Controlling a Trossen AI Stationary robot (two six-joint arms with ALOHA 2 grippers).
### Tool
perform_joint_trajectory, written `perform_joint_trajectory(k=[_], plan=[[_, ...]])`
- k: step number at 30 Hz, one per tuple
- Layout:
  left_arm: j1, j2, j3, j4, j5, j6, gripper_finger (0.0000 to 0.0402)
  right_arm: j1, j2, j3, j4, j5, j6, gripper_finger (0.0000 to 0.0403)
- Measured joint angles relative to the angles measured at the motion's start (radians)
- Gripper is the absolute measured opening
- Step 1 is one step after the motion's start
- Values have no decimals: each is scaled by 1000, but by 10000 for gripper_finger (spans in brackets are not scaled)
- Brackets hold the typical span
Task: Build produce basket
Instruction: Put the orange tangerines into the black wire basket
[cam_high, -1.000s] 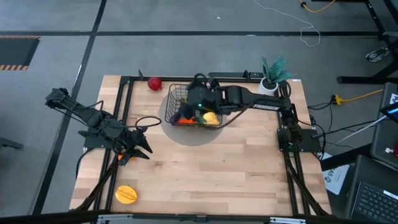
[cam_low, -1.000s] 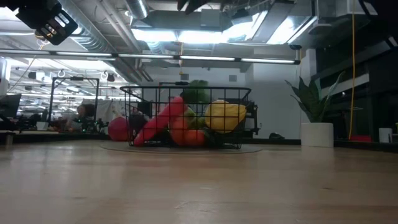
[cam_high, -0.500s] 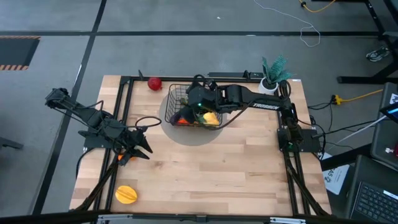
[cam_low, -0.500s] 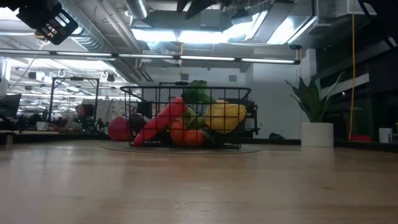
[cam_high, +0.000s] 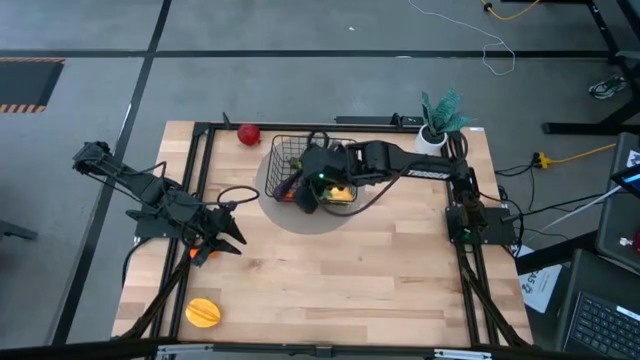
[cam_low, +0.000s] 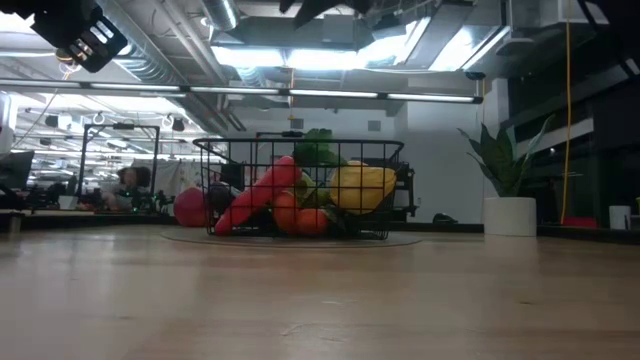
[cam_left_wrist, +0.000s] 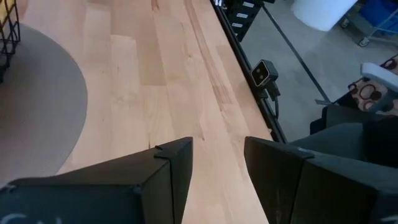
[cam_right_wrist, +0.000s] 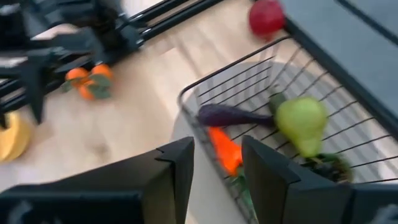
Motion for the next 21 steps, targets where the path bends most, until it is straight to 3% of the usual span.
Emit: perform_joint_trajectory(k=[5,13,17,21], plan=[[0,0,0,-2,4,96,133,37,0,0,0,-81,-1,124],[-1,0,-1,-59,172,-31,133,142,0,0,-60,-258,-2,124],[-31,0,-1,-58,338,-47,133,223,0,0,-154,-275,30,124],[-113,0,-1,-64,370,-146,133,314,0,0,-169,-245,128,124]])
